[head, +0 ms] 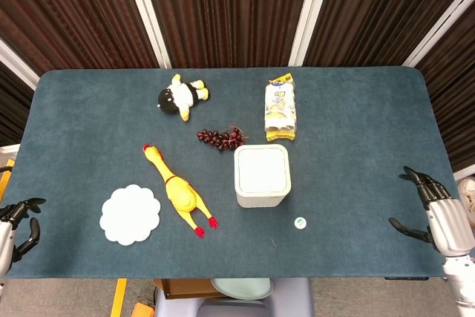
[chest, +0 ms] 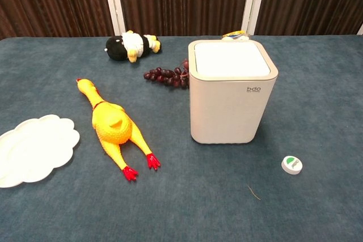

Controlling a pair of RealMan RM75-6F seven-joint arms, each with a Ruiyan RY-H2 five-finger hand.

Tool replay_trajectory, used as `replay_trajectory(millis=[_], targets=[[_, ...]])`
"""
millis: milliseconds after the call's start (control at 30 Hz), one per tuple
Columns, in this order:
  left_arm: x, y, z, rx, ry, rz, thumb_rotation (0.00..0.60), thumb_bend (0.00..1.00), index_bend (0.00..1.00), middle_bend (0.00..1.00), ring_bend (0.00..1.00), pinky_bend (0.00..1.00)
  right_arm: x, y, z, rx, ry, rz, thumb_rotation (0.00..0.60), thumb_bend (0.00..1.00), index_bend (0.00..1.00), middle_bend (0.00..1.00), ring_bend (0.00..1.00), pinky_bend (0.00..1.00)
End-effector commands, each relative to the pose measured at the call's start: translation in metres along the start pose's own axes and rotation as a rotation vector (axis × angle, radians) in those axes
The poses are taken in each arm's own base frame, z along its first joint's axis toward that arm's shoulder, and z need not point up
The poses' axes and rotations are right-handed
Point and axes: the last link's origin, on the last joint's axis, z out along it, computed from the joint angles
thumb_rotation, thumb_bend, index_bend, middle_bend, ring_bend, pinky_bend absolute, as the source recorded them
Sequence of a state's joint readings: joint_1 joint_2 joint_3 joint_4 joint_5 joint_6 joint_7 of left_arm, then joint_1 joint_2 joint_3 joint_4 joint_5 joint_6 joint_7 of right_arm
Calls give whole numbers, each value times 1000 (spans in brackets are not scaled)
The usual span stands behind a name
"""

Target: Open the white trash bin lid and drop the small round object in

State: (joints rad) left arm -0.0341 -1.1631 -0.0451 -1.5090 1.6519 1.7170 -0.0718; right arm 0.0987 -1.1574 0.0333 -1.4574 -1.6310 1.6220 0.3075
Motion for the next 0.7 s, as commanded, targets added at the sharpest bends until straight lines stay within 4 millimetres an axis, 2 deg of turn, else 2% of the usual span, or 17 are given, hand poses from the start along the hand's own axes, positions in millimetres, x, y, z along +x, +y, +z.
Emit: replay_trajectory(millis=[33,100,133,200,267,433,700], targets=[[1,0,-1,-3,2,-4,600,639,335,467,502,572,-1,-4,-2,50,56,10,600,242,300,642,519,618],[0,-1,0,1,-4,-7,600,639,334,467,501,574,-1,-6,-5,89,50,26,600,285,335,768,647,753],[0,-2,0,5,-9,-8,600,639,335,466,501,577,-1,-8,-6,110,35,40,600,346,355,818,696,805],[0,-3,0,11,-19,-11,600,638,335,467,500,584,0,-13,-8,160,-10,55,600,474,383,858,735,841],[0,-2,0,8,-19,-15,600,638,335,466,500,587,3,-16,-8,192,-45,28,600,550,397,870,744,846],[0,-2,0,1,-23,-19,600,639,335,467,500,589,13,-32,8,252,-64,-53,600,657,400,882,748,847],[-1,-3,1,7,-40,-21,600,639,334,466,499,590,17,-66,45,321,-162,-162,600,729,448,893,752,846]])
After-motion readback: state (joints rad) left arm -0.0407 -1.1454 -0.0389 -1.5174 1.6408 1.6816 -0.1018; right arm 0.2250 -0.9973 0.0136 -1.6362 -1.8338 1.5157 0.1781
